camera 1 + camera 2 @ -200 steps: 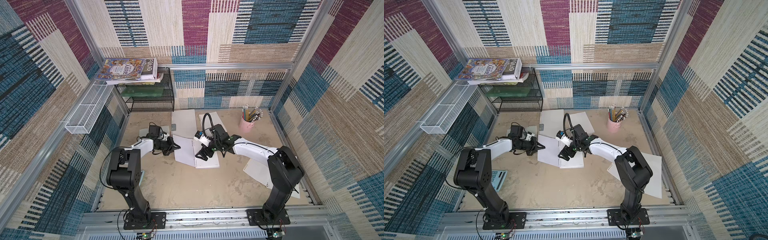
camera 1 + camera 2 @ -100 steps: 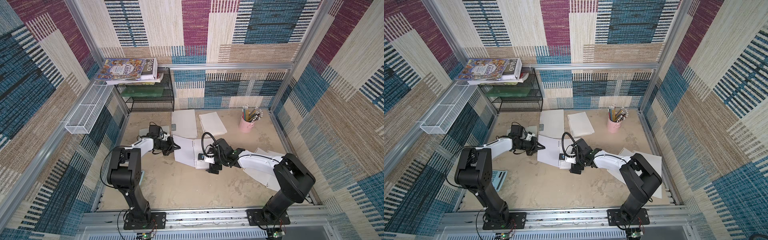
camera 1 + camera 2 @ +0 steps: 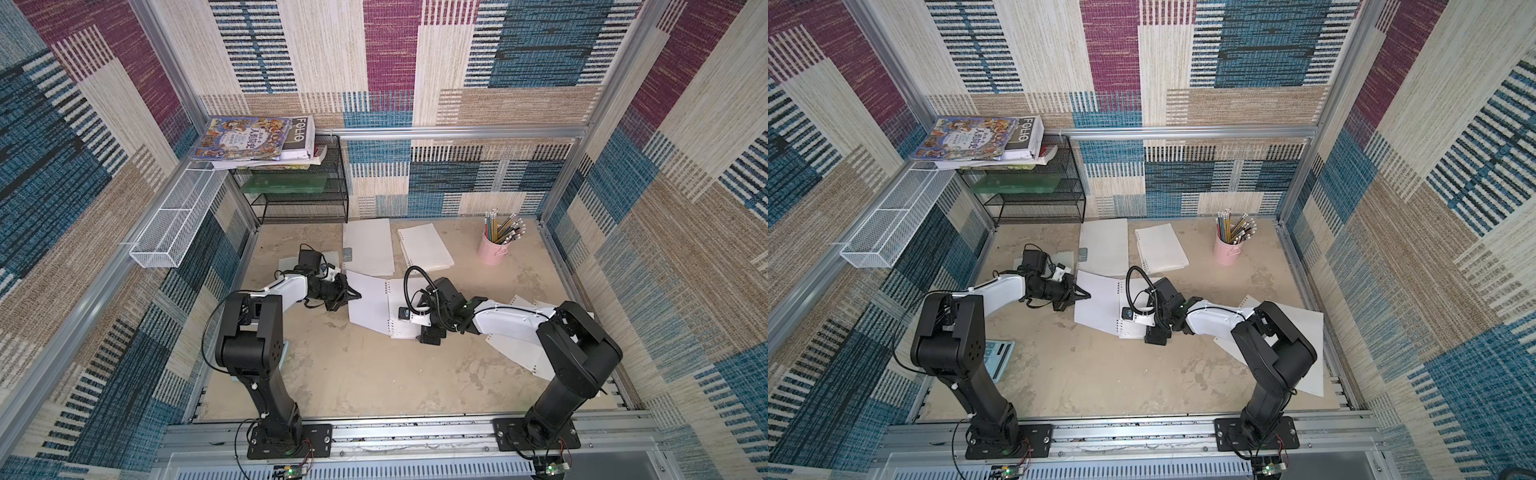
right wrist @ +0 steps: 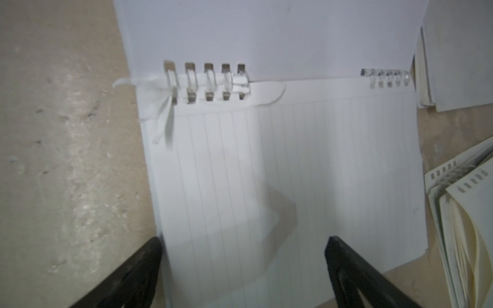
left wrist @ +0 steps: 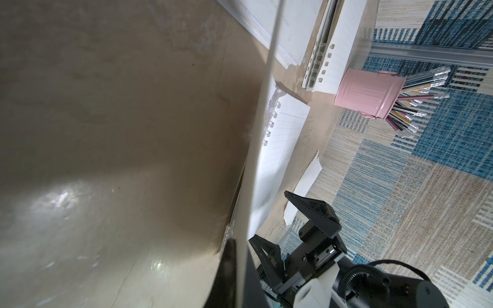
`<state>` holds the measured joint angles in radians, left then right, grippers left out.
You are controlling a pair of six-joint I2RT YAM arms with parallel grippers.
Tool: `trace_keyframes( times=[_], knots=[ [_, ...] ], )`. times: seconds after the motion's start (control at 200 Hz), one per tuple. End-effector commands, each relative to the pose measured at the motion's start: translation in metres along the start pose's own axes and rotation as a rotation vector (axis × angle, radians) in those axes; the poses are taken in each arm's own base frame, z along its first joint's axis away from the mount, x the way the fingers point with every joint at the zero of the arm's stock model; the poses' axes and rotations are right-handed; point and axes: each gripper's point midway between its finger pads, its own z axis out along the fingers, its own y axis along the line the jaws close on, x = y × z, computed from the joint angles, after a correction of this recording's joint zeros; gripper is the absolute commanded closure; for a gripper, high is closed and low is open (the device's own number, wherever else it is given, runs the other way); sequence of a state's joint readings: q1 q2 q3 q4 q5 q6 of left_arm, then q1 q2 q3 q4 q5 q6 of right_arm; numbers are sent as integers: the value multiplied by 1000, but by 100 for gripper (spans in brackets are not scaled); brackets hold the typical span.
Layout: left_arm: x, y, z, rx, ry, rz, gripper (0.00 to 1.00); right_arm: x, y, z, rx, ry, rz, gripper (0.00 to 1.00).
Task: Tear off pages from different notebooks
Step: Tear off the paper from the notebook.
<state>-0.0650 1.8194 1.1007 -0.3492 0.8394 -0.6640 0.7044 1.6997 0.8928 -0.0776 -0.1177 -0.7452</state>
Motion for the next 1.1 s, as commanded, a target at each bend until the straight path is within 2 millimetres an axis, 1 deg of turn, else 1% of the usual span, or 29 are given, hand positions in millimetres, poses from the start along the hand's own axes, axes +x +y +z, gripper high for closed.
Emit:
trace_keyframes(
  times=[0.0, 0.15, 0.411, 0.551, 0.716, 0.841, 0.916, 1.006, 1.097],
  knots=[
    [5, 0, 0, 5, 24, 2, 100, 2, -4, 3, 22, 9, -19, 8],
    [5, -1, 0, 4, 26, 6, 100, -3, -6, 0, 15, -21, -4, 25],
    [5, -1, 0, 8, 31, 15, 100, -6, -2, -2, -69, -57, 21, 41],
    [5, -4, -2, 13, 32, 29, 100, -5, -2, 2, -116, -52, 38, 45],
    [6, -7, -3, 18, 36, 38, 100, 0, -1, 10, -155, 1, 40, 42],
    [7, -9, -3, 26, 39, 48, 100, 2, -11, 16, -147, 43, 62, 39],
    [7, -10, -3, 29, 41, 52, 100, 0, -19, 17, -127, 53, 65, 34],
    [7, -12, -4, 30, 40, 63, 100, -2, -29, 16, -108, 57, 70, 33],
    [7, -12, -4, 31, 43, 66, 100, -3, -35, 17, -125, 64, 87, 32]
  ],
)
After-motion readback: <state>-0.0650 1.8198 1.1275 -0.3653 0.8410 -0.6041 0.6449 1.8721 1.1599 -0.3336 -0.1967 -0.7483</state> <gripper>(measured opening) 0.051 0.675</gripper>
